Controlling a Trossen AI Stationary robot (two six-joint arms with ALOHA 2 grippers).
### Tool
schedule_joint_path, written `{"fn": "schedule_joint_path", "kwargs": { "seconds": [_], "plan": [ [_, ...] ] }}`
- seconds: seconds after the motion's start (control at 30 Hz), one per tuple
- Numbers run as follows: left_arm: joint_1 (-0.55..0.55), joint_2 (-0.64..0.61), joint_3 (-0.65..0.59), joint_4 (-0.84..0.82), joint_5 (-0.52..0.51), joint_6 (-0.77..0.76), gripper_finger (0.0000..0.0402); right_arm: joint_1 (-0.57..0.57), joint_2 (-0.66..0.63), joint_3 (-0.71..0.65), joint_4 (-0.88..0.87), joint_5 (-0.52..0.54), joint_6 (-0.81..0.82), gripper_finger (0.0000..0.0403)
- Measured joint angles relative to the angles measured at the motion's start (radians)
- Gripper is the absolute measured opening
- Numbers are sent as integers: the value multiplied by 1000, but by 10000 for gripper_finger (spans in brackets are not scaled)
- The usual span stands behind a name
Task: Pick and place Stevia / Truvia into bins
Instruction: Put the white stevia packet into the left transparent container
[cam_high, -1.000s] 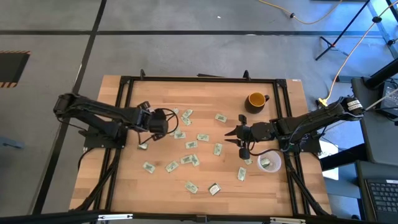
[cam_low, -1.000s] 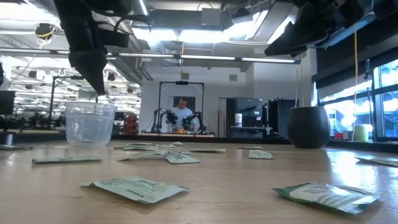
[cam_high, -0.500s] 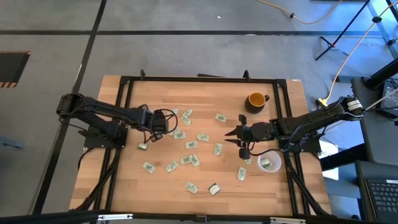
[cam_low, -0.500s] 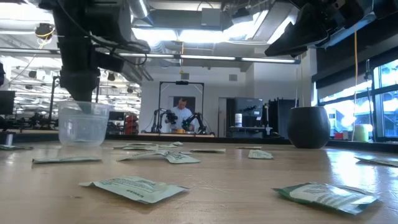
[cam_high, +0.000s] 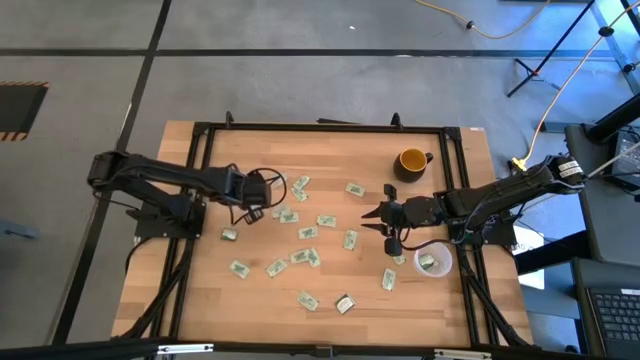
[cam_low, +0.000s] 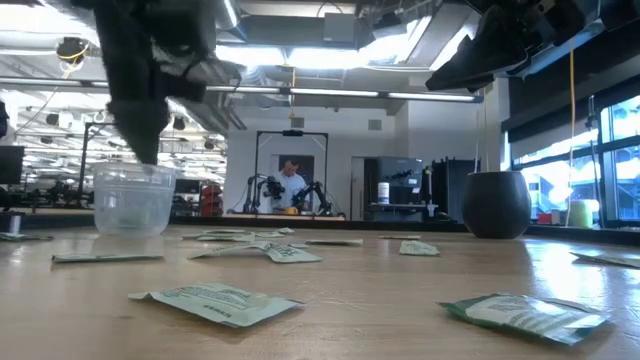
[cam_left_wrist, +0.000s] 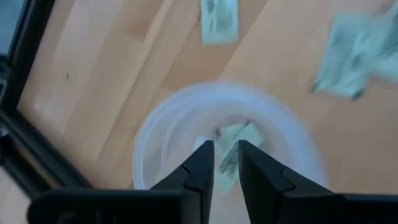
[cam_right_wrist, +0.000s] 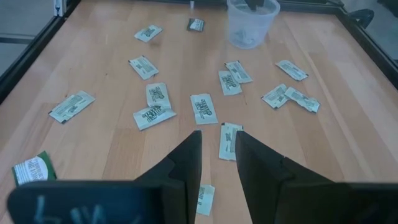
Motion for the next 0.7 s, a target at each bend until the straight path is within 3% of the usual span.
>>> {"fn": "schedule_joint_path", "kwargs": {
  "seconds": [0.17,0.37,0.7],
  "plan": [
    [23,-9,82,31,5,24,75,0,0,0,1,0,-3,101],
    [168,-7,95,179,243,219,85,0,0,0,7,0,-29,101],
    [407,43,97,357,285,332,91,0,0,0,6,0,-51,101]
  ]
}}
